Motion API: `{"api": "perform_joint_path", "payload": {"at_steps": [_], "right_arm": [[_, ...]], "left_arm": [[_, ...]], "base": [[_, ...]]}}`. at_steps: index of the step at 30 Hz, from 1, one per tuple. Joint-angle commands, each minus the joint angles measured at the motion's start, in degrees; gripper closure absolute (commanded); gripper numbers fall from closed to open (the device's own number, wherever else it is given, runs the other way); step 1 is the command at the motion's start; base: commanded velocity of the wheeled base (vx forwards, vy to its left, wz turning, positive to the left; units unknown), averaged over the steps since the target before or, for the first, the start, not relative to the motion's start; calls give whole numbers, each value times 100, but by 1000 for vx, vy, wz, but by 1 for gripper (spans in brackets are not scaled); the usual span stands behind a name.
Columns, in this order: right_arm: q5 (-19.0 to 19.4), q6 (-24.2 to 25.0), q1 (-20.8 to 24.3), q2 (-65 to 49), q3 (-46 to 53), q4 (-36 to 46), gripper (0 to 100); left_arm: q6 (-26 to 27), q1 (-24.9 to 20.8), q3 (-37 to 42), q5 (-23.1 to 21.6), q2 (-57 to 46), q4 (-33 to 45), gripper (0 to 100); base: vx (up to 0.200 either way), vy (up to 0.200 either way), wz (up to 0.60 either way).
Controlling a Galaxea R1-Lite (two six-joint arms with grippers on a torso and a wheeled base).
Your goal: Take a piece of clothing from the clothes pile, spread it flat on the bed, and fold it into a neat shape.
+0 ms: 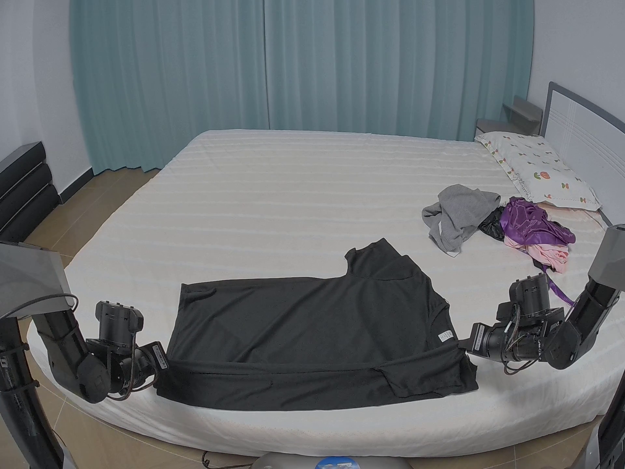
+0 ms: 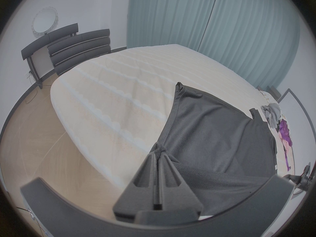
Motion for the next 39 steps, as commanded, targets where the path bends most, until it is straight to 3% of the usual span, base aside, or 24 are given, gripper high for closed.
{"api": "perform_joint_path", "payload": {"at_steps": [1,9,10,11,12,15,21,26,30,34,35,39], "right_arm": [[-3,-6,-5,488,-293,-1,100],[-3,-15,-67,884,-539,-1,100],[-3,-6,-58,919,-548,-1,0],[6,3,-58,936,-548,-9,0],[14,11,-67,919,-548,-9,0],[67,20,-85,875,-539,-9,0],[797,416,-243,488,-319,-194,0],[841,451,-331,497,-179,-326,0],[849,460,-410,488,-152,-326,0],[858,469,-419,506,-144,-326,0],[858,469,-419,523,-135,-326,0],[858,469,-419,514,-117,-326,0]], "left_arm": [[-109,-4,-319,-12,474,-9,100],[-171,-4,-671,-29,913,-9,100],[-197,-4,-706,-29,957,-9,100],[-250,-4,-741,-21,993,-9,100],[-329,-4,-767,-21,1010,-18,0],[-390,-4,-767,-29,1001,-18,0],[-628,154,-723,-161,808,-176,0],[-891,312,-565,-548,597,-379,0],[-1190,277,-433,-539,588,-458,0],[-1172,198,-143,-539,562,-967,0],[-1181,189,-3,-548,606,-1539,0],[-1208,207,41,-557,641,-1732,0]], "base": [[0,0,0],[0,0,0],[0,0,0],[0,0,0],[0,0,0],[0,0,0],[0,0,0],[0,0,0],[0,0,0],[0,0,0],[0,0,0],[0,0,0]]}}
